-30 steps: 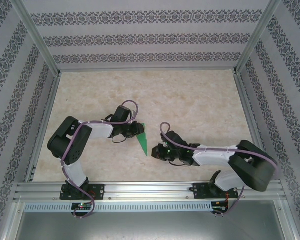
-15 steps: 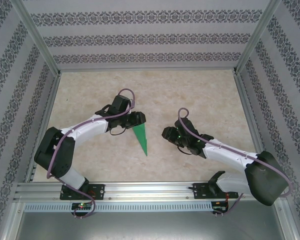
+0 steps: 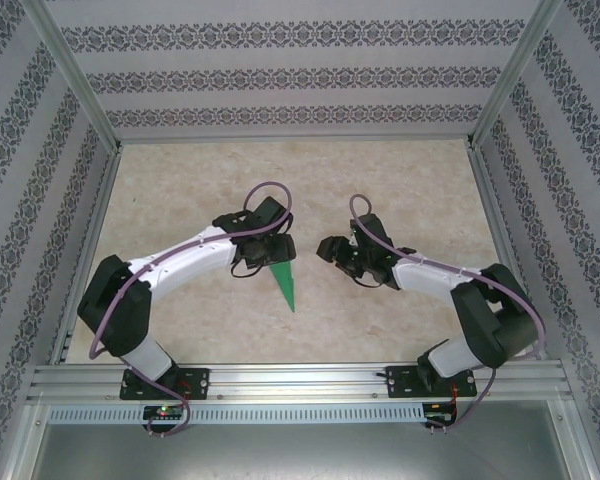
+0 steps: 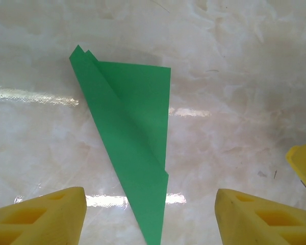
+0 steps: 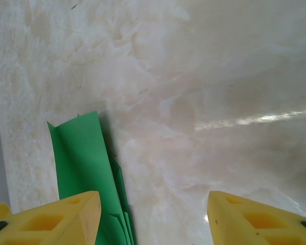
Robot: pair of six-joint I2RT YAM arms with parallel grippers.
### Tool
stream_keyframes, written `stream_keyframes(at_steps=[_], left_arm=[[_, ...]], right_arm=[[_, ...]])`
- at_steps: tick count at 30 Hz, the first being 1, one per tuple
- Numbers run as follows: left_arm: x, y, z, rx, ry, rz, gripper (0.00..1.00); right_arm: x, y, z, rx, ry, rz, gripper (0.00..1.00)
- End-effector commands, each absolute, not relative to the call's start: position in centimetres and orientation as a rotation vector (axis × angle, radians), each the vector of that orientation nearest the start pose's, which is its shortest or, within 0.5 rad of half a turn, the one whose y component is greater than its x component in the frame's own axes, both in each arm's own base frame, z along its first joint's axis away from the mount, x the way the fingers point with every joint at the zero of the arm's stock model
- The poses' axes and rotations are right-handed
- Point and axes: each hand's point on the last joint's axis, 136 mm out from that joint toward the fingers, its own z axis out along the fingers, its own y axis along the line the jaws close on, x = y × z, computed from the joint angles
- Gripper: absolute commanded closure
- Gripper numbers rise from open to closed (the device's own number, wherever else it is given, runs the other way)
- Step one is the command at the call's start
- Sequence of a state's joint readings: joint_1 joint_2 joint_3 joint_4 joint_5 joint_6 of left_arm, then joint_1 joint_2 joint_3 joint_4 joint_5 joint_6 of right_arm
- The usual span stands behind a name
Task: Fold a paper plane with a square sheet of paper (pick it up from the middle)
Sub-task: Fold the wing for the fifth time at the center of the table, then move a paper plane to the center of the table.
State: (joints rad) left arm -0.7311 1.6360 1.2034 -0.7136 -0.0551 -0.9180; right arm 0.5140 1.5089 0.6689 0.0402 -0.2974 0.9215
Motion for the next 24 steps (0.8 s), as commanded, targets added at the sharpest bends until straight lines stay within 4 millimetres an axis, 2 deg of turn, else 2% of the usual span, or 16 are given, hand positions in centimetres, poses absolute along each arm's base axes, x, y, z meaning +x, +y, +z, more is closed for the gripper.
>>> stream_keyframes(at_steps=[1,5,14,18,24], left_arm=[[29.1,-24.6,10.0,-0.312,2.792,-0.268,0.29],[29.5,-25.2,9.1,-0.302,2.826,-0.232,0.27],[30.2,-25.9,6.4,-0.296,2.904,-0.124,0.3],[30.0,-25.7,5.9,-0.296,2.916,-0.097,0.42],[30.1,-25.4,7.1,-0.259,2.862,-0.138,0.64]], right_arm=[[32.0,24.7,7.7,0.296,2.507,1.089,0.42],[32.5,24.4,7.0,0.341,2.514,1.074,0.42],[32.4,23.9,6.4,0.354,2.535,1.079,0.41],[32.2,23.8,6.6,0.342,2.543,1.07,0.41],[32.0,23.7,6.9,0.332,2.552,1.061,0.41]])
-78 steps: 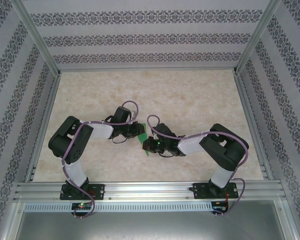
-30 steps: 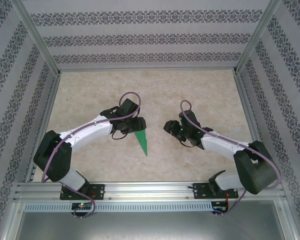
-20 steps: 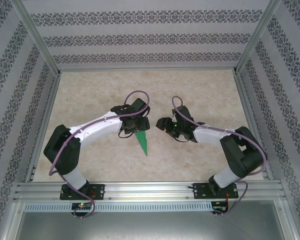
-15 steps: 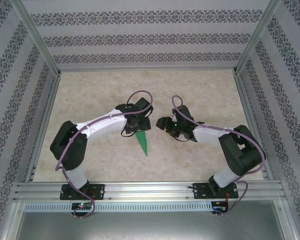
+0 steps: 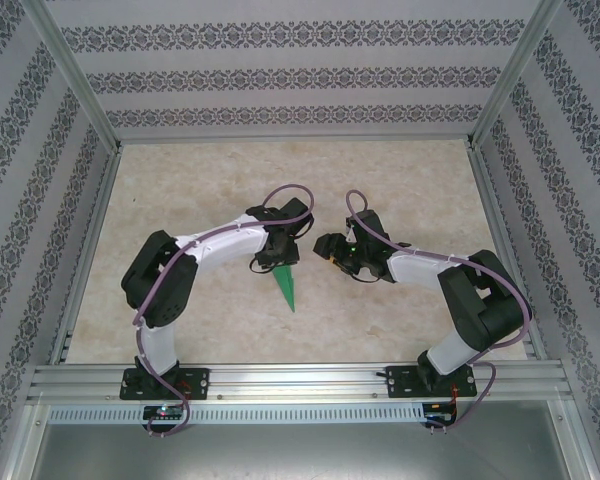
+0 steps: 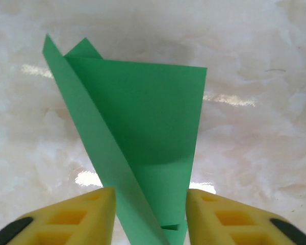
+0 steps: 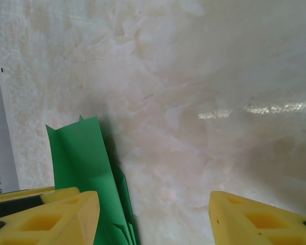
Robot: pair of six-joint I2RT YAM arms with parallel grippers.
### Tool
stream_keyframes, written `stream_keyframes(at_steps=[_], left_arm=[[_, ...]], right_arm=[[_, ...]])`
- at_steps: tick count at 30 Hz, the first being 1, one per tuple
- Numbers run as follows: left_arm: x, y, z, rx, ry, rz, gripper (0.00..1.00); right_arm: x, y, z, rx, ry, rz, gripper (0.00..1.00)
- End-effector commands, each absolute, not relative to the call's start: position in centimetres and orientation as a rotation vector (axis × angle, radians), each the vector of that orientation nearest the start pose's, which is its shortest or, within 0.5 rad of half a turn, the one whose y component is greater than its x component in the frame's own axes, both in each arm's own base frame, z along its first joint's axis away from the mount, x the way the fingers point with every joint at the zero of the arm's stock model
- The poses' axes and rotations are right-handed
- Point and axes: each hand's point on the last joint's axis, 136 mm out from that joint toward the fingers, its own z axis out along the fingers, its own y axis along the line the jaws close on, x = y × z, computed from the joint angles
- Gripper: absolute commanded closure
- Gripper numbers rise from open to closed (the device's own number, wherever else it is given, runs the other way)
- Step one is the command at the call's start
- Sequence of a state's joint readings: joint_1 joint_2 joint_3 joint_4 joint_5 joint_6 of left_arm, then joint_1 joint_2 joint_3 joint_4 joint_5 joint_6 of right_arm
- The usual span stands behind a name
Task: Fold a paper plane with a square sheet of paper (pick it up from the middle)
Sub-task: Move a paper plane to the center of the table.
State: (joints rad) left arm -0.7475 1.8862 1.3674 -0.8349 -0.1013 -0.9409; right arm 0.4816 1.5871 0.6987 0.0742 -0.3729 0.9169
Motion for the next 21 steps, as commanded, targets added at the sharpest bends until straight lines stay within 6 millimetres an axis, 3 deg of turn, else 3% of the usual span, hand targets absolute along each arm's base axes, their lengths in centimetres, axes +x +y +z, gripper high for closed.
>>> stream_keyframes(at_steps=[1,12,21], left_arm=[[30.1,-25.2,7.1,-0.251,2.86,-0.133,0.7],[29.4,-25.1,6.8,-0.19,2.871,-0.163,0.86],[29.3,-25.3,7.7,-0.151,2.849,-0.228,1.0]], right_arm=[[32.0,23.7,6.9,0.335,2.553,1.059,0.41],[32.1,23.8,7.2,0.341,2.545,1.06,0.41],[31.7,24.6,7.4,0.308,2.553,1.082,0.41]])
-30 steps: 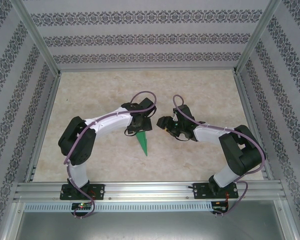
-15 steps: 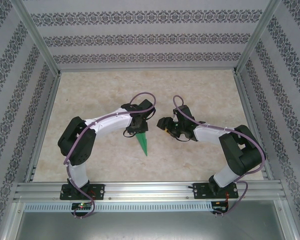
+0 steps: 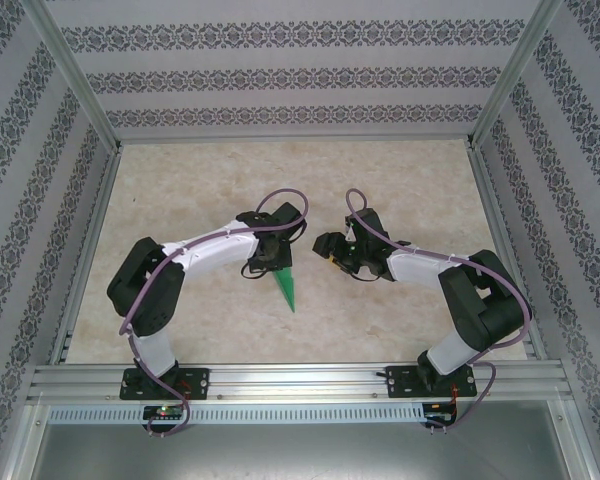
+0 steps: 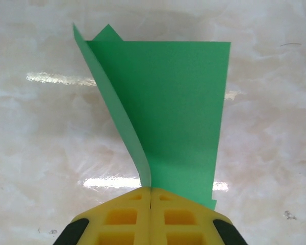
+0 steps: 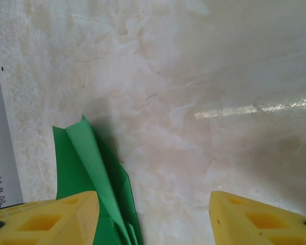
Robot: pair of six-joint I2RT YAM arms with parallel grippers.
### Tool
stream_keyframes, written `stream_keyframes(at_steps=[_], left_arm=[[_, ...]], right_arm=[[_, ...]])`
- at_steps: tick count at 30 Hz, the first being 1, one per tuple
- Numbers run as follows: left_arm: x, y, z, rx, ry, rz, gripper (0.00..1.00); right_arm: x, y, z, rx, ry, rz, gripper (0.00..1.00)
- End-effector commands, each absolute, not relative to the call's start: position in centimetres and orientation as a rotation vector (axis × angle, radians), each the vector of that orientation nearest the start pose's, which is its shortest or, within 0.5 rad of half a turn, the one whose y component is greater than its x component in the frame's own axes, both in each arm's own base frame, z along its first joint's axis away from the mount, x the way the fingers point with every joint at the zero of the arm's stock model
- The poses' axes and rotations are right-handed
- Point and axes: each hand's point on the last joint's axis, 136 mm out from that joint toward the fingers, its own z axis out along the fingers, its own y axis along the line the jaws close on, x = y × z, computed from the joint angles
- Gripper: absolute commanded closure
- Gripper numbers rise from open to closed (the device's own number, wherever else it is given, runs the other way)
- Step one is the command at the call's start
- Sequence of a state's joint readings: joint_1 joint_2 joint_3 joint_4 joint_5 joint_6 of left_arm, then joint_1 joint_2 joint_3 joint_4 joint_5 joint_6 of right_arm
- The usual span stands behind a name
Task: Fold a paper plane with a square sheet of paper (pick it up from the middle)
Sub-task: Move a paper plane to the center of the table.
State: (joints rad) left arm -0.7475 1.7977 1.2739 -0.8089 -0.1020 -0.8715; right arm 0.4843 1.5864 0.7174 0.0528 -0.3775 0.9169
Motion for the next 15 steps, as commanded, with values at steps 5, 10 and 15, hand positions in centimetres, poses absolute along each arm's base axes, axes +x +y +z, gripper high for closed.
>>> stream_keyframes(at_steps=[5,10,15], left_arm=[[30.1,-27.3,9.7,-0.073,2.749,-0.441,1.0],[30.8,-29.7,12.5,0.021,2.631,-0.654,1.0],[31.2,-31.8,14.4,0.08,2.545,-0.817,1.0]], right_arm=[[31.4,24.1,7.9,0.281,2.549,1.06,0.41],[31.3,22.3,9.8,0.266,2.474,1.114,0.41],[31.0,20.8,10.5,0.29,2.454,1.092,0.41]])
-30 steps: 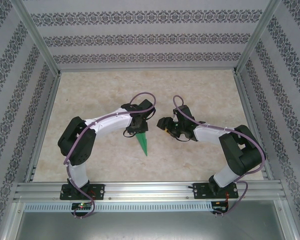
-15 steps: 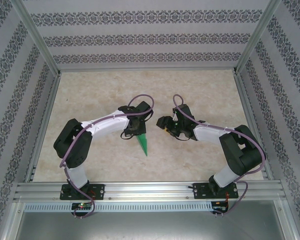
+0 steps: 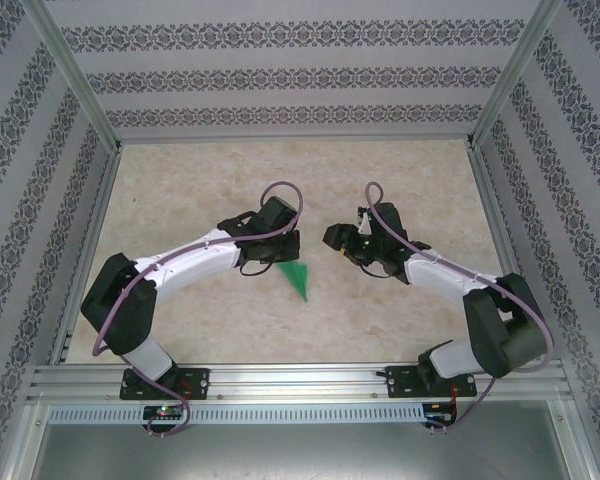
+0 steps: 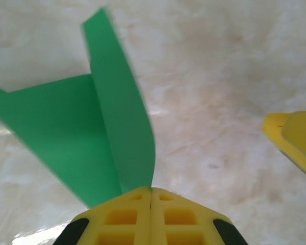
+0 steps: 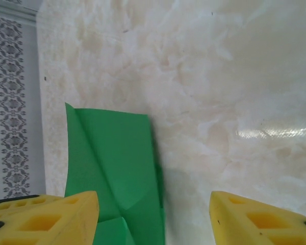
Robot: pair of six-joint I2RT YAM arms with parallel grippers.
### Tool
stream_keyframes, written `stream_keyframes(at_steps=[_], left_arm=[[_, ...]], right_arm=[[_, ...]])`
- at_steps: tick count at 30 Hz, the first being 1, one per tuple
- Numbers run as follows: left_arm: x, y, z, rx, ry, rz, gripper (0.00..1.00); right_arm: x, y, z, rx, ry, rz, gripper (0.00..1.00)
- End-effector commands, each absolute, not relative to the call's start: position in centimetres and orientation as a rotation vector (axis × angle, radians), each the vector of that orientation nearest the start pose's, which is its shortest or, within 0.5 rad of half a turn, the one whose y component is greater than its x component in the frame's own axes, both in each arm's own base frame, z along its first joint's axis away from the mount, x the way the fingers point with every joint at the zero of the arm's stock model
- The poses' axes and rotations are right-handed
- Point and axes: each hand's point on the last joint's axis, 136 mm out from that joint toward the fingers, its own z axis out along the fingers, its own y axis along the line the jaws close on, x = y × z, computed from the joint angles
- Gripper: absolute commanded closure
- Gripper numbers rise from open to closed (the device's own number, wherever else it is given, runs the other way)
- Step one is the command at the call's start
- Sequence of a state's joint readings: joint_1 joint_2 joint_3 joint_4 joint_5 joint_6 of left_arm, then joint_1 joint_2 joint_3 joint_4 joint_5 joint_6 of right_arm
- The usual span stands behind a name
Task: Fold a paper plane with a square sheet of paper (pick it up from the middle)
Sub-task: Move a paper plane to the center of the table.
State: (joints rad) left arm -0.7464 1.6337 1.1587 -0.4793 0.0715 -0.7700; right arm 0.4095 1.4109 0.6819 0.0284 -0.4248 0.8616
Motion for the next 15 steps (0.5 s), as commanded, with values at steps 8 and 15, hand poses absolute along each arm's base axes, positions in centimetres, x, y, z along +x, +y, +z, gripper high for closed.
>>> stream_keyframes(at_steps=[8,15], left_arm=[[31.8,-32.0,14.6,0.015,2.523,-0.883,1.0],[32.0,-30.9,10.5,-0.115,2.552,-0.935,1.0]], right_arm=[[30.9,19.5,11.7,0.31,2.428,1.053,0.4],[30.2,20.8,11.9,0.267,2.433,1.082,0.38]])
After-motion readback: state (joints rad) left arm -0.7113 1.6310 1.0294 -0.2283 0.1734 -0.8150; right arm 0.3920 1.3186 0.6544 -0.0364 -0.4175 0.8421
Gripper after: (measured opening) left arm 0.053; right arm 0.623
